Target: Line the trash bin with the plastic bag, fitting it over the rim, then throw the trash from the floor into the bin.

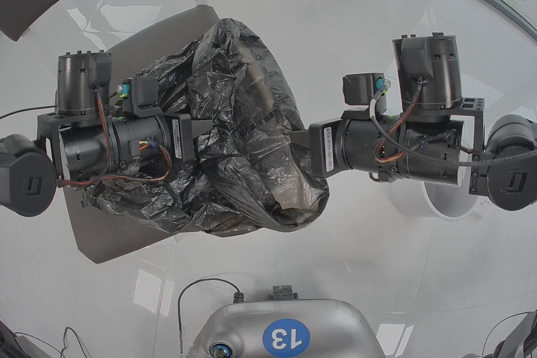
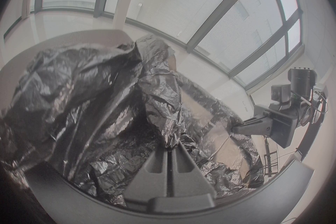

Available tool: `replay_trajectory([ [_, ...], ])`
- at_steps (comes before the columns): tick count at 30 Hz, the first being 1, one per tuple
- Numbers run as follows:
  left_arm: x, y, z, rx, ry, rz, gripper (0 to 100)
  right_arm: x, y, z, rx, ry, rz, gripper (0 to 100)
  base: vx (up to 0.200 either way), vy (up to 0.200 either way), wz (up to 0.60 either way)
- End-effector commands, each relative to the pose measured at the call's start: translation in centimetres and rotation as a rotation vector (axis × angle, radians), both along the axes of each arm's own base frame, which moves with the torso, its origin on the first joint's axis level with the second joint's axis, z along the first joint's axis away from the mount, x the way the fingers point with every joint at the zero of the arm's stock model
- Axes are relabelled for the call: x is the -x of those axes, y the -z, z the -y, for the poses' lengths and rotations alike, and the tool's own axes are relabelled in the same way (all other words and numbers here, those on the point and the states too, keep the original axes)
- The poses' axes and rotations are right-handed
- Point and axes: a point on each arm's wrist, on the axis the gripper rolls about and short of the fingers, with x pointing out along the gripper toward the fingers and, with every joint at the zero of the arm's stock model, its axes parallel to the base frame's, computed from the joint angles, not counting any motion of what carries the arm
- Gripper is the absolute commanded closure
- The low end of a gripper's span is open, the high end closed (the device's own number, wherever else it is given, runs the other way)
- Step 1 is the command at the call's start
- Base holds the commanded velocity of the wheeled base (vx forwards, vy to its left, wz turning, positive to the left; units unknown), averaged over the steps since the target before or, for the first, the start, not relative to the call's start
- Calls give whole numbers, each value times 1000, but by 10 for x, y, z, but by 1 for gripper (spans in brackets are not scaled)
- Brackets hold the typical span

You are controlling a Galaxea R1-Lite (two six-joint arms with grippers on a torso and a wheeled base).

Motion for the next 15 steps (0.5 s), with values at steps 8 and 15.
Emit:
replay_trajectory([
  [8, 0, -25, 3, -20, -16, -43, 100, 5, 0, -4, 4, -21, 3, 100, 0, 0, 0],
  [15, 5, -31, 4, -8, -2, -22, 100, 7, 2, -5, 8, -27, -2, 100, 0, 0, 0],
])
